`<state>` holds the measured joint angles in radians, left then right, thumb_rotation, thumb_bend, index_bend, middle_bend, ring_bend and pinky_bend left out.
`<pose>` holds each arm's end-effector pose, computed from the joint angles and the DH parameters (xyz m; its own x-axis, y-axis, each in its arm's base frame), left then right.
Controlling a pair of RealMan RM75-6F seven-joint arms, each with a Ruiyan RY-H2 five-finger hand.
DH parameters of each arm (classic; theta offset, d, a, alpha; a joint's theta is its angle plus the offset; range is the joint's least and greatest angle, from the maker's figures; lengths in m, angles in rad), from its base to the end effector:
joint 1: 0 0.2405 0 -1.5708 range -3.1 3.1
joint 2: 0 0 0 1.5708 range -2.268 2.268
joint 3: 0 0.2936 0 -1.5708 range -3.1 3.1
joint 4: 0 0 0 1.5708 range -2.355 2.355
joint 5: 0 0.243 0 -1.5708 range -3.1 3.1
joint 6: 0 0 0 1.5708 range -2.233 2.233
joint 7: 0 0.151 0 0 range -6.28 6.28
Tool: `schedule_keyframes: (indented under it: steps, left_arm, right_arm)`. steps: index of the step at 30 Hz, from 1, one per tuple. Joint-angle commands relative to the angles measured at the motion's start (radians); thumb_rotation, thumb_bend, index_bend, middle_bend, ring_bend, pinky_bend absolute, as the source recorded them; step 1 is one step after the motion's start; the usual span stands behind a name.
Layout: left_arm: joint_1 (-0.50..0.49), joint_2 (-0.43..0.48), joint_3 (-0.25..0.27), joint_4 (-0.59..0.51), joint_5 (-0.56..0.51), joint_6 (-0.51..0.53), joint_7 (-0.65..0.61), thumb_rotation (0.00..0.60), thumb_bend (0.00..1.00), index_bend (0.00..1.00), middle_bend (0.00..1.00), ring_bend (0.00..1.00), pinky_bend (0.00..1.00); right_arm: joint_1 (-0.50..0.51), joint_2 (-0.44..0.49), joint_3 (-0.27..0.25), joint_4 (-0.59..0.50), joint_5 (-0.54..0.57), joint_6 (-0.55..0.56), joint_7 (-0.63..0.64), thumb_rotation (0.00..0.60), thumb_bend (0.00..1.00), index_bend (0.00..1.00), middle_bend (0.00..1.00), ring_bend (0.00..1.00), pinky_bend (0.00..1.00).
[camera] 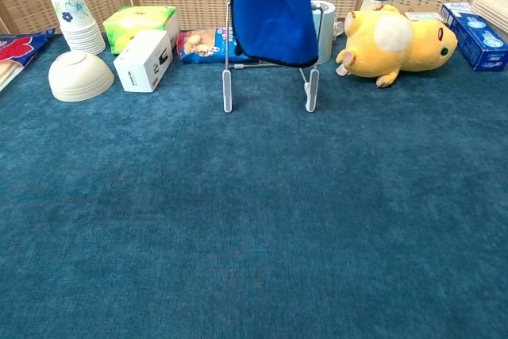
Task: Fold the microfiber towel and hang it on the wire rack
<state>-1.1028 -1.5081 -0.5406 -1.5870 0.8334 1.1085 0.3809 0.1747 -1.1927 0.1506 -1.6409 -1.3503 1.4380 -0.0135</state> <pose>0.0428 0.4611 0.0489 0.0650 -0.0186 0.9977 0.8921 -0.4470 -0.0664 -0.3369 -0.2464 0.1313 0.2812 0.0674 0.9573 -0.9595 0.0401 0.2790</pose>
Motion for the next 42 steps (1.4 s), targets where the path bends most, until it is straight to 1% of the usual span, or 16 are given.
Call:
schedule_keyframes:
  steps: [1, 8, 11, 16, 25, 34, 42]
  left_arm:
    - [-0.04, -0.039, -0.008, 0.068, -0.03, -0.012, 0.012, 0.6, 0.51, 0.74, 0.27, 0.03, 0.0]
    - [-0.087, -0.09, -0.007, 0.168, -0.074, -0.029, 0.027, 0.6, 0.51, 0.74, 0.27, 0.03, 0.0]
    - [-0.113, -0.123, -0.005, 0.234, -0.102, -0.048, 0.035, 0.6, 0.51, 0.74, 0.27, 0.03, 0.0]
    - [-0.144, -0.167, -0.006, 0.324, -0.115, -0.067, 0.025, 0.6, 0.51, 0.74, 0.26, 0.03, 0.0]
    - [-0.201, -0.236, -0.028, 0.496, -0.147, -0.113, 0.004, 0.6, 0.51, 0.74, 0.26, 0.03, 0.0]
    - [-0.254, -0.329, -0.03, 0.693, -0.154, -0.177, -0.034, 0.6, 0.51, 0.73, 0.26, 0.03, 0.0]
    - [-0.306, -0.412, -0.027, 0.868, -0.116, -0.244, -0.095, 0.6, 0.51, 0.73, 0.26, 0.03, 0.0]
  right_arm:
    - [-0.004, 0.001, 0.0, 0.002, 0.001, 0.003, 0.001, 0.6, 0.31, 0.04, 0.01, 0.0, 0.0]
    - [-0.02, 0.009, -0.001, 0.006, 0.004, 0.013, 0.013, 0.6, 0.3, 0.04, 0.01, 0.0, 0.0]
    - [-0.028, 0.011, -0.003, 0.009, 0.005, 0.015, 0.02, 0.6, 0.3, 0.04, 0.01, 0.0, 0.0]
    - [-0.037, 0.01, -0.003, 0.014, 0.012, 0.017, 0.024, 0.6, 0.31, 0.04, 0.01, 0.0, 0.0]
    - [-0.055, 0.016, 0.001, 0.018, 0.024, 0.03, 0.029, 0.6, 0.3, 0.04, 0.01, 0.0, 0.0]
    - [-0.067, 0.021, 0.003, 0.013, 0.026, 0.036, 0.026, 0.6, 0.3, 0.04, 0.01, 0.0, 0.0]
    - [-0.077, 0.027, 0.005, 0.002, 0.031, 0.04, 0.02, 0.6, 0.3, 0.04, 0.01, 0.0, 0.0]
